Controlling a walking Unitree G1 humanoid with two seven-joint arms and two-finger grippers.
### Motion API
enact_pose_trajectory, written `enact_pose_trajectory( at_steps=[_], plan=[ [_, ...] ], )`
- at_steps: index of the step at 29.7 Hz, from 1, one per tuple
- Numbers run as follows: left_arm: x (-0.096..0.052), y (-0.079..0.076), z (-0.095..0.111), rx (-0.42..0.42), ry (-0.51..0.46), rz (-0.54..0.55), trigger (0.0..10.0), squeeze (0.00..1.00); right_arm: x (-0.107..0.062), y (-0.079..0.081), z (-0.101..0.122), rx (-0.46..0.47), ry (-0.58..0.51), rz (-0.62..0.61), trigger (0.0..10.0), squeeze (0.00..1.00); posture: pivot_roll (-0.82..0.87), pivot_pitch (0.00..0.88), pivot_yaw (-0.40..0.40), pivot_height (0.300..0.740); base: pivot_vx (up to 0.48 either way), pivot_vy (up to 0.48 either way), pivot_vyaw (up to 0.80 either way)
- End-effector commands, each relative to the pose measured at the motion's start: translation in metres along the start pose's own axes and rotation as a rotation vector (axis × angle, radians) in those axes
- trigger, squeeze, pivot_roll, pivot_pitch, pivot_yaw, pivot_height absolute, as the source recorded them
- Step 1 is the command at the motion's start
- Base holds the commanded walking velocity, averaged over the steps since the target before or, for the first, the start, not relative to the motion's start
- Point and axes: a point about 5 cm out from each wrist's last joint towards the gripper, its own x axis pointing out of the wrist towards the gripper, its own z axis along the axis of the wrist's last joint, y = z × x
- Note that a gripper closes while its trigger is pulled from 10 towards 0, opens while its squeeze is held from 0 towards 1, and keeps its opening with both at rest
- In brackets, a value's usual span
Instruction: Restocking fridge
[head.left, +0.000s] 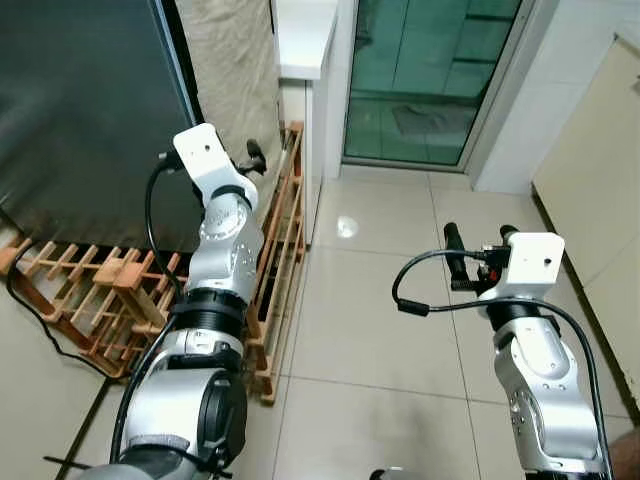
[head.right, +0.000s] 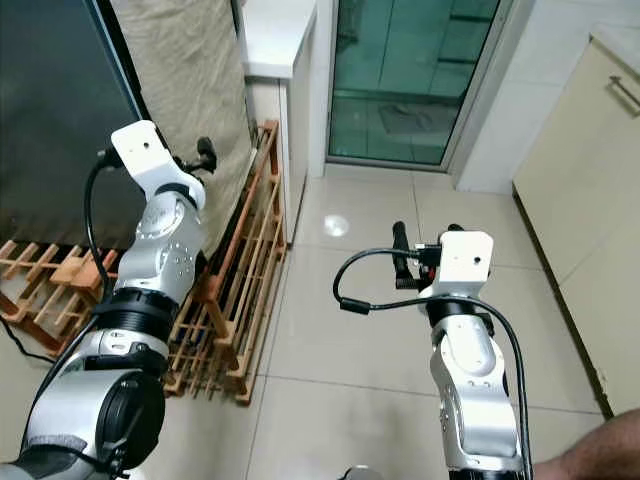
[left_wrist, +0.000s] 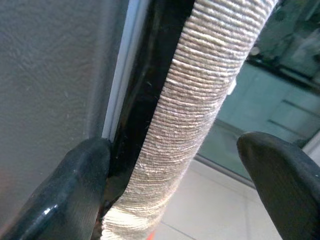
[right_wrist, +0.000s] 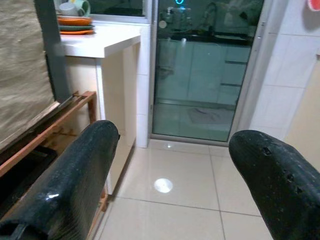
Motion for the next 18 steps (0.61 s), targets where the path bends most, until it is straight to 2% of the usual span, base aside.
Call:
enact_pose_trajectory(
  at_steps=[1, 4, 5, 6, 8, 13, 15, 18],
  plan=[
    [-0.003, -0.033, 0.006, -0.014, -0.003, -0.176, 10.0, 0.0, 0.0, -0.001, 0.003, -0.002, -0.009, -0.005, 10.0, 0.0, -0.18, 0.0, 0.025, 0.74, 0.0, 0.0, 0.0],
    [-0.009, -0.05, 0.001, -0.015, 0.006, -0.269, 10.0, 0.0, 0.0, -0.001, 0.003, -0.001, -0.009, -0.004, 10.0, 0.0, -0.18, 0.0, 0.025, 0.74, 0.0, 0.0, 0.0],
    [-0.013, -0.057, -0.001, -0.041, 0.01, -0.318, 10.0, 0.0, 0.0, -0.001, 0.003, -0.001, -0.009, -0.004, 10.0, 0.0, -0.18, 0.0, 0.025, 0.74, 0.0, 0.0, 0.0],
    [-0.013, -0.057, -0.001, -0.041, 0.01, -0.318, 10.0, 0.0, 0.0, -0.001, 0.003, -0.001, -0.009, -0.004, 10.0, 0.0, -0.18, 0.0, 0.025, 0.74, 0.0, 0.0, 0.0],
    [-0.02, -0.072, -0.003, -0.092, 0.023, -0.448, 10.0, 0.0, 0.0, 0.0, 0.003, 0.0, -0.01, -0.003, 10.0, 0.0, -0.18, 0.0, 0.025, 0.74, 0.0, 0.0, 0.0],
    [-0.032, -0.087, -0.005, -0.131, 0.043, -0.628, 10.0, 0.0, 0.0, -0.001, 0.003, 0.001, -0.009, -0.004, 10.0, 0.0, -0.17, 0.0, 0.024, 0.74, 0.0, 0.0, 0.0],
    [-0.041, -0.097, -0.008, -0.138, 0.058, -0.735, 10.0, 0.0, -0.002, -0.002, 0.002, 0.001, -0.004, -0.006, 10.0, 0.0, -0.17, 0.0, 0.024, 0.74, 0.0, 0.0, 0.0],
    [-0.048, -0.106, -0.008, -0.165, 0.061, -0.819, 10.0, 0.0, -0.003, -0.003, 0.0, 0.001, 0.001, -0.009, 10.0, 0.0, -0.17, 0.0, 0.025, 0.74, 0.0, 0.0, 0.0]
  ],
)
